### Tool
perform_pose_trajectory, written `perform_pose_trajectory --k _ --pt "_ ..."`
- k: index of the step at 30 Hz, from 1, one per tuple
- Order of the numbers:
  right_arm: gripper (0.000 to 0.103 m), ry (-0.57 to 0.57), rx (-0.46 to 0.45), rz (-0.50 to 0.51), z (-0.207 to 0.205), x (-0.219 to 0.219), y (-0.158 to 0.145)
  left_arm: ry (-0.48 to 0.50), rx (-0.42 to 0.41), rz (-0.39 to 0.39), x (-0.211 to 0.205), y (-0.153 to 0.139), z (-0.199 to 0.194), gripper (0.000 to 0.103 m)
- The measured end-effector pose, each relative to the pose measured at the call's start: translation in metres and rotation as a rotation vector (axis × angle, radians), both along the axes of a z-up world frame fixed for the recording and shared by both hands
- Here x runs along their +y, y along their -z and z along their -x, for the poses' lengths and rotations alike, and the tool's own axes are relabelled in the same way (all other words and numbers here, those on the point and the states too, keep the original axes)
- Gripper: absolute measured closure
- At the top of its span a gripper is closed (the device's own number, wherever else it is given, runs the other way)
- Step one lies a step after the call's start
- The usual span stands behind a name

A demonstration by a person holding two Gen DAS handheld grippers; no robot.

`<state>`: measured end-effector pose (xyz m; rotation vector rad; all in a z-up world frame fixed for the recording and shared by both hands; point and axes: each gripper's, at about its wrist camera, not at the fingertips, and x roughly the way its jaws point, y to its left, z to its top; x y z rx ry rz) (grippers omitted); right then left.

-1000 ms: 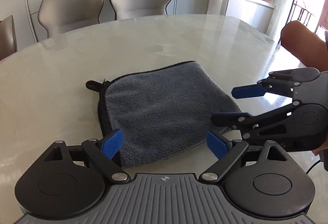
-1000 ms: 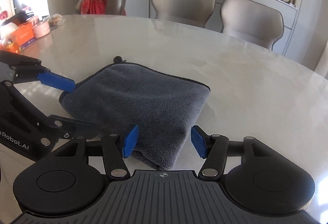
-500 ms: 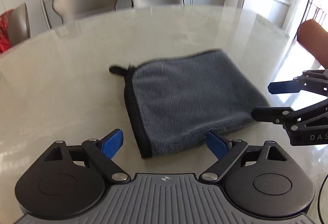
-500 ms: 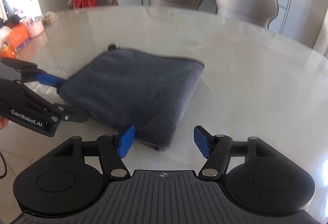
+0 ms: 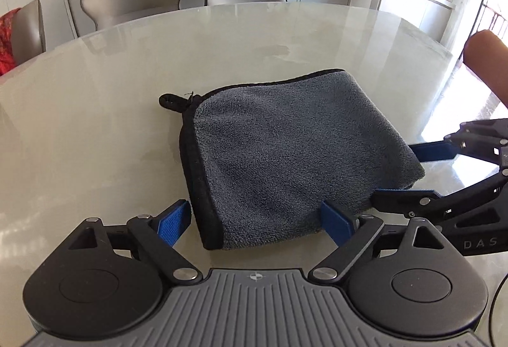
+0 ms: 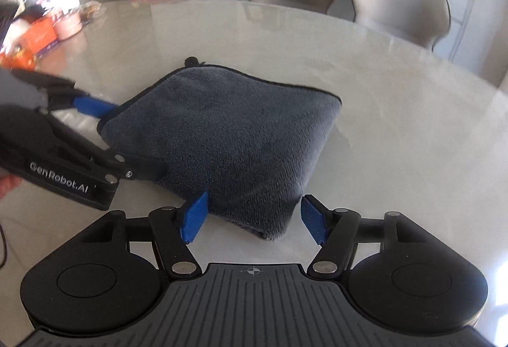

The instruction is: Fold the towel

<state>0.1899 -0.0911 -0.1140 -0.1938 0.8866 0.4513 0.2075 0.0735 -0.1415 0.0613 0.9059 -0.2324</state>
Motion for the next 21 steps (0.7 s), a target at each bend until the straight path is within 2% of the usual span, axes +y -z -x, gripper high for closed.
perform_pose_trajectory --k 4,6,10,12,16,21 --pt "0.032 0.034 0.016 -0.024 0.002 -0.002 -0.007 -0.016 -0.012 0.003 0.000 -0.010 0.008 0.012" --pt "0.019 0.054 0.017 -0.022 0.004 -0.002 -0.013 -0.030 -0.006 0.022 0.001 -0.015 0.013 0.012" --pt "0.012 0.115 0.022 -0.016 0.010 -0.001 -0.028 -0.075 0.000 0.033 0.001 -0.024 0.024 0.012" --pt "0.005 0.141 0.021 -0.004 0.015 0.000 -0.035 -0.088 0.002 0.028 0.000 -0.028 0.033 0.012" --pt "0.001 0.180 0.015 0.015 0.027 0.000 -0.043 -0.118 0.000 -0.008 -0.004 -0.037 0.049 0.012" --pt "0.001 0.219 0.048 0.021 0.037 -0.001 -0.045 -0.155 -0.017 -0.028 -0.009 -0.048 0.067 0.012"
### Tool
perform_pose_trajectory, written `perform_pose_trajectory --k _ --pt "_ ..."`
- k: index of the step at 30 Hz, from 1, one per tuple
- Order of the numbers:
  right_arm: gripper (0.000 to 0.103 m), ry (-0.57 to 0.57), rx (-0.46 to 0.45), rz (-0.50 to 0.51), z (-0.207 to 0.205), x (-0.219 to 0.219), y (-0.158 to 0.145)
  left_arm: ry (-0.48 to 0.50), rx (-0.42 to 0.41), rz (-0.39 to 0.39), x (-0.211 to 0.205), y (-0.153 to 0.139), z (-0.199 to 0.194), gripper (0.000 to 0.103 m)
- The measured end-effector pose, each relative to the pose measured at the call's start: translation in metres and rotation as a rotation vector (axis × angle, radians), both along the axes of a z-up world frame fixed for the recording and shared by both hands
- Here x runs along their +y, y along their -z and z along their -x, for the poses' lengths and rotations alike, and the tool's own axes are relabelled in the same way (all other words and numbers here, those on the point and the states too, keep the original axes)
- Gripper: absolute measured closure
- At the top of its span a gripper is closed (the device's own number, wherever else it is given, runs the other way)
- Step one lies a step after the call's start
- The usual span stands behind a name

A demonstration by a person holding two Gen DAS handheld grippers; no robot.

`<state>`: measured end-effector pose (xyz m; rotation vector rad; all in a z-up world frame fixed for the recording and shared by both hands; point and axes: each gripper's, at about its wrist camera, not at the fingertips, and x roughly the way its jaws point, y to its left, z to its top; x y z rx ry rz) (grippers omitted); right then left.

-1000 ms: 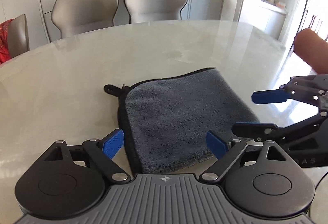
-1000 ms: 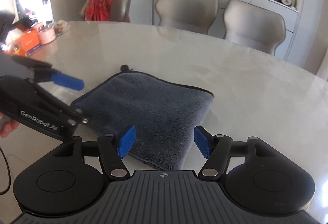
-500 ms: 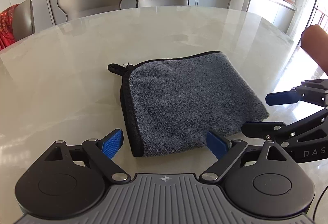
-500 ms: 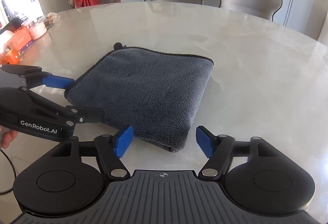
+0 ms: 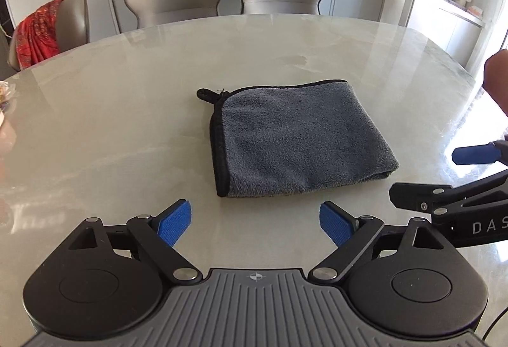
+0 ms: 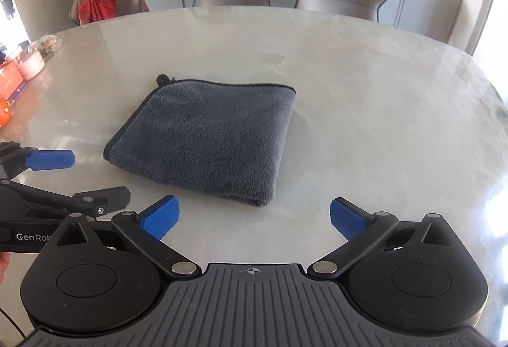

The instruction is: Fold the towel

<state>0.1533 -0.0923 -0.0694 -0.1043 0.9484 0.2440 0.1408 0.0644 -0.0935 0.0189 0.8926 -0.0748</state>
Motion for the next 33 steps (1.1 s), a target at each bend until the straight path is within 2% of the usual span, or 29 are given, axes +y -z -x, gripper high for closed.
perform_pose_trajectory --k 3,6,14,18,33 --pt "0.001 0.011 0.030 -0.019 0.011 -0.004 -0.004 -0.040 -0.008 0.047 0.003 -0.008 0.015 0.012" --pt "0.001 0.015 0.017 -0.034 0.025 -0.010 -0.011 -0.065 -0.025 0.073 0.002 -0.018 0.029 0.011" --pt "0.001 0.125 -0.043 -0.068 0.054 -0.026 -0.041 -0.141 -0.066 0.060 0.000 -0.049 0.060 0.010" --pt "0.001 0.107 -0.104 -0.040 0.070 -0.026 -0.058 -0.134 -0.106 0.052 0.002 -0.060 0.072 0.005" --pt "0.001 0.113 -0.092 -0.055 0.094 -0.022 -0.058 -0.146 -0.093 0.031 -0.001 -0.058 0.085 0.005"
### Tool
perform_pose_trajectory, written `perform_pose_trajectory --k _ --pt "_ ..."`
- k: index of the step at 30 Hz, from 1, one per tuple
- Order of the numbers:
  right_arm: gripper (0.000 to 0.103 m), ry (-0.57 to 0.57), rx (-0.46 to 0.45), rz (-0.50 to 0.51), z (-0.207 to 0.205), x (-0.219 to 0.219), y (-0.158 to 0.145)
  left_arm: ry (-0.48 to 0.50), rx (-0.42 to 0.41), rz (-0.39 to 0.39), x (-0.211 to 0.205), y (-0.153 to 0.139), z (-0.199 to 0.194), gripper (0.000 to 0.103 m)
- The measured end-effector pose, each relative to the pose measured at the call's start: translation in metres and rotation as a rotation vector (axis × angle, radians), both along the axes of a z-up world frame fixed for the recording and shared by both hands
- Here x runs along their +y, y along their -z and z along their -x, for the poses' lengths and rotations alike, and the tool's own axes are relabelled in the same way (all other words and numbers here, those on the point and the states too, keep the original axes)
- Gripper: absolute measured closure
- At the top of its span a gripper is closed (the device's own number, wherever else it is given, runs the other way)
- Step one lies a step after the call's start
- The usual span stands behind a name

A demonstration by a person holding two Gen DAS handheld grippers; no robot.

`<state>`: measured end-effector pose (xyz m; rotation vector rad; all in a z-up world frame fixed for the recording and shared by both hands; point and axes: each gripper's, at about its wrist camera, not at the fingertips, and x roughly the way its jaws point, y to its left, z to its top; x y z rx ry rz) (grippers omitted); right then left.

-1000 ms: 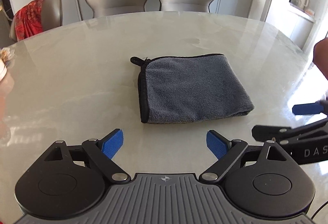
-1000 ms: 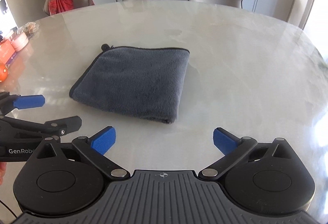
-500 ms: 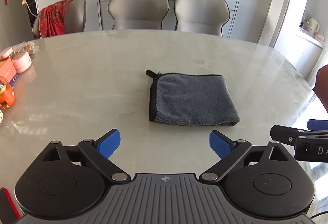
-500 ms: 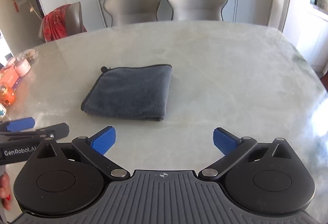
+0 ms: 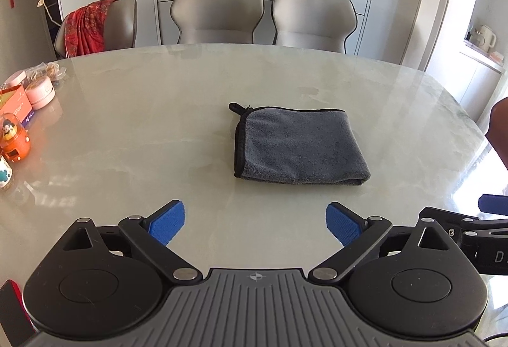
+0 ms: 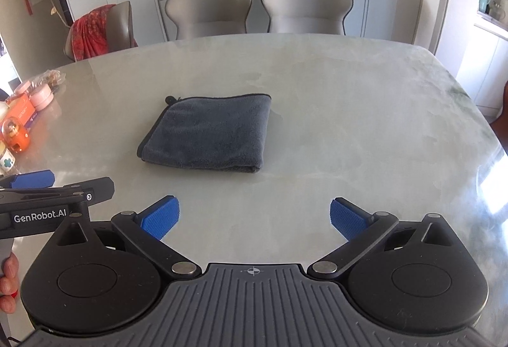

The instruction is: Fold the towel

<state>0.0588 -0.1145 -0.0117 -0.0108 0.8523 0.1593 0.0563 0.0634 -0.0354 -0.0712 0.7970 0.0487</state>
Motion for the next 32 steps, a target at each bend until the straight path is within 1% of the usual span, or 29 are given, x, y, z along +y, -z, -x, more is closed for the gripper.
perform_pose_trajectory --k 2,7,8,10,12,17,23,28,32 --pt "0.001 0.005 -0.001 -0.002 0.0023 -0.0007 0.0000 -0.002 -0.005 -0.008 -0.0003 0.0002 0.0006 0.005" --pt "0.001 0.013 0.003 -0.003 0.0037 -0.0019 0.0008 0.001 -0.019 0.022 0.0018 -0.0012 0.0017 0.005" --pt "0.001 0.013 0.004 -0.003 0.0037 -0.0019 0.0011 0.000 -0.018 0.018 0.0015 -0.0013 0.0012 0.005" --pt "0.001 0.010 0.006 0.001 0.0040 -0.0010 0.0019 -0.017 -0.022 -0.019 -0.0012 -0.0018 0.0007 0.005" --pt "0.001 0.007 0.007 0.005 0.0041 -0.0002 0.0026 -0.018 -0.029 -0.031 -0.0024 -0.0027 0.0011 0.005" --pt "0.001 -0.001 0.018 0.012 0.0051 0.0005 0.0050 -0.023 -0.026 -0.022 -0.0016 -0.0012 0.0006 0.005" --pt "0.001 -0.004 0.021 0.013 0.0059 -0.0004 0.0061 -0.021 -0.024 -0.035 -0.0030 -0.0009 -0.0010 0.005" --pt "0.000 -0.004 0.028 0.015 0.0059 -0.0008 0.0071 -0.014 -0.054 -0.036 -0.0038 -0.0009 0.0029 0.004" --pt "0.001 -0.011 0.033 0.017 0.0056 -0.0005 0.0073 -0.014 -0.062 -0.062 -0.0051 -0.0008 0.0039 0.003"
